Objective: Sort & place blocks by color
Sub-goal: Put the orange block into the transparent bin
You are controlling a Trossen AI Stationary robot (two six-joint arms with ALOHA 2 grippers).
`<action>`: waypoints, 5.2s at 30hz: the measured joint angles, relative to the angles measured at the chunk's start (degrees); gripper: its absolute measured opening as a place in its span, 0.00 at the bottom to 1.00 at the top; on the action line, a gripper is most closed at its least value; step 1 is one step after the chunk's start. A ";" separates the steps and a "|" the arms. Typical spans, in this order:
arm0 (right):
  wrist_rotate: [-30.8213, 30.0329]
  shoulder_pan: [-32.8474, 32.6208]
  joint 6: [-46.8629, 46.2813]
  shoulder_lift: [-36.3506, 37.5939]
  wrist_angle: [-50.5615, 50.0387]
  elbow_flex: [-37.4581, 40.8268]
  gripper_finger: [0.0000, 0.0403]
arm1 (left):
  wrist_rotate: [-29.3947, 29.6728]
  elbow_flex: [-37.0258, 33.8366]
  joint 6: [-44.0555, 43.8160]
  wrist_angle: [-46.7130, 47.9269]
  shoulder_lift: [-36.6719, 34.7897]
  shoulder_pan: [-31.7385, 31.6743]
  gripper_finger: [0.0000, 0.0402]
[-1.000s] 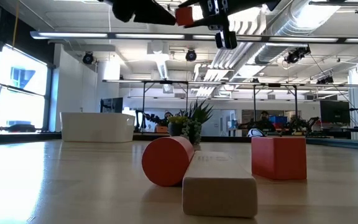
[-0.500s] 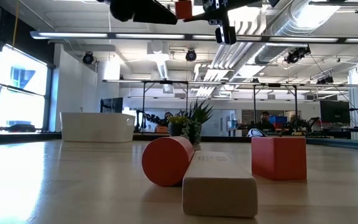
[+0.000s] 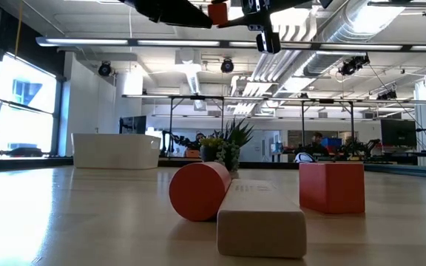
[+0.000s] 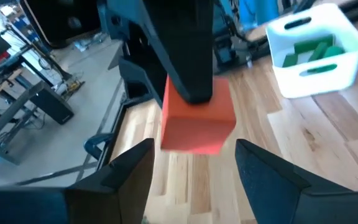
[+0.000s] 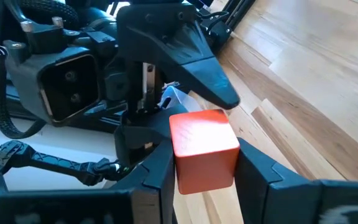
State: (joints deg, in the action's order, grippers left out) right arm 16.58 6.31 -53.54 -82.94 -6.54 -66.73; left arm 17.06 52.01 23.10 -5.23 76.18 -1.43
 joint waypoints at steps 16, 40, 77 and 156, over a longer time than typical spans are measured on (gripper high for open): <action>-1.08 0.00 -0.59 0.00 0.41 0.07 0.25 | -1.83 -0.04 -0.03 -5.07 0.59 0.33 0.53; -2.14 0.00 -0.61 0.00 0.19 0.07 0.30 | -0.69 -0.02 0.64 -5.30 0.52 0.33 0.27; -6.76 -6.44 3.70 -0.72 -3.10 0.05 0.61 | 5.05 -0.07 -7.94 22.14 -8.22 8.96 0.27; -13.30 -22.63 33.58 -3.14 -19.12 0.05 0.61 | -13.05 9.91 -87.42 60.53 -0.39 35.18 0.48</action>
State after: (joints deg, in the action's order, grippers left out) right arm 3.27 -16.32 -19.96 -86.08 -25.66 -66.67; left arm 4.01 61.91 -64.31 55.30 75.79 33.75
